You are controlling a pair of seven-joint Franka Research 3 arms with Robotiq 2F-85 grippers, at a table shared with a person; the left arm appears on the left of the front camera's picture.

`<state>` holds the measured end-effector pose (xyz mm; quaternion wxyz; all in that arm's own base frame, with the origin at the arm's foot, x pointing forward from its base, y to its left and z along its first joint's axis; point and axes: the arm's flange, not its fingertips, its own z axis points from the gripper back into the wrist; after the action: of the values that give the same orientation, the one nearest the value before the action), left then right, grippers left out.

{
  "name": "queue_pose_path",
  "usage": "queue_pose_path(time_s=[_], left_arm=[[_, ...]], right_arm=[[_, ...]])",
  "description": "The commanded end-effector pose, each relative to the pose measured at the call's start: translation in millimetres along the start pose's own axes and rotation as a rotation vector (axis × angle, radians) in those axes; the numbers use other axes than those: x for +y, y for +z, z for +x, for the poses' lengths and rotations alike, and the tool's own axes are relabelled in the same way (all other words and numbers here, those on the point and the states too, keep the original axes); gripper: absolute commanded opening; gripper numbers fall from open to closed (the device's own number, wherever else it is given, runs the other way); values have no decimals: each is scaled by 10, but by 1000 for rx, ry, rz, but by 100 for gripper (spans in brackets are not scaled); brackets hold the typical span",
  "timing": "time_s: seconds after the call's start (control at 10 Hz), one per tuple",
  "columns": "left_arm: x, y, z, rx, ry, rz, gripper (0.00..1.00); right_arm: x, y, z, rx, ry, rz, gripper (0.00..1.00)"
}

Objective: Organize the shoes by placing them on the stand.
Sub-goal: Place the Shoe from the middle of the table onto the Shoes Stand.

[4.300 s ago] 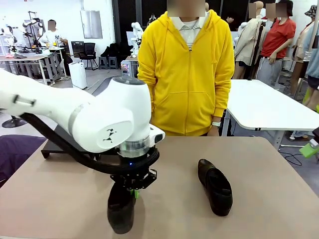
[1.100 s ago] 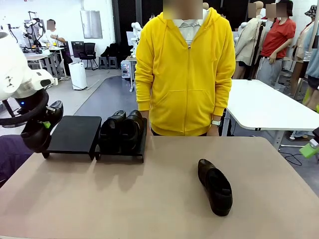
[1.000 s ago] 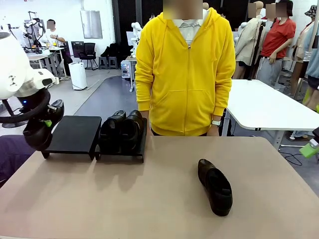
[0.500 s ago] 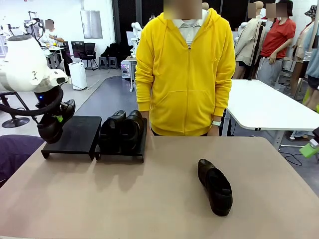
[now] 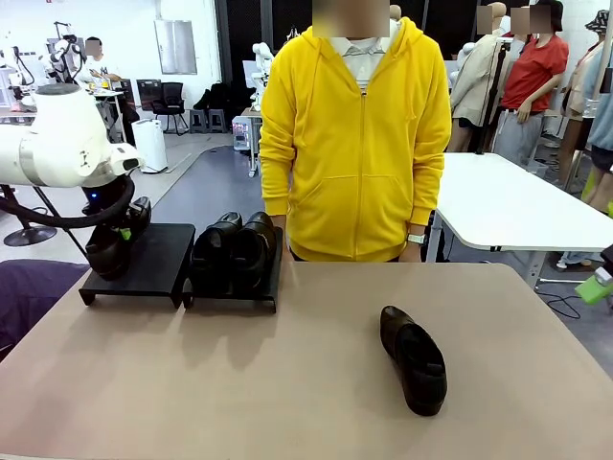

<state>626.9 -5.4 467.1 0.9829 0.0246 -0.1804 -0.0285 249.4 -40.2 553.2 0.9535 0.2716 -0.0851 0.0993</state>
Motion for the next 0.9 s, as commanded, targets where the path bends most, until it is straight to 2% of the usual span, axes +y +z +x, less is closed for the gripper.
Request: queue_pose_path(time_s=[0.0,0.3,0.5,0.8], left_arm=[[-28,-35,57,-11,42,39,0],[-39,-93,65,3,64,69,0],[-40,-89,53,8,51,68,100],[-30,5,28,-9,18,60,100]], right_arm=[[47,37,16,-3,-5,19,100],[47,37,16,-3,-5,19,100],[47,37,16,-3,-5,19,100],[47,37,16,-3,-5,19,100]])
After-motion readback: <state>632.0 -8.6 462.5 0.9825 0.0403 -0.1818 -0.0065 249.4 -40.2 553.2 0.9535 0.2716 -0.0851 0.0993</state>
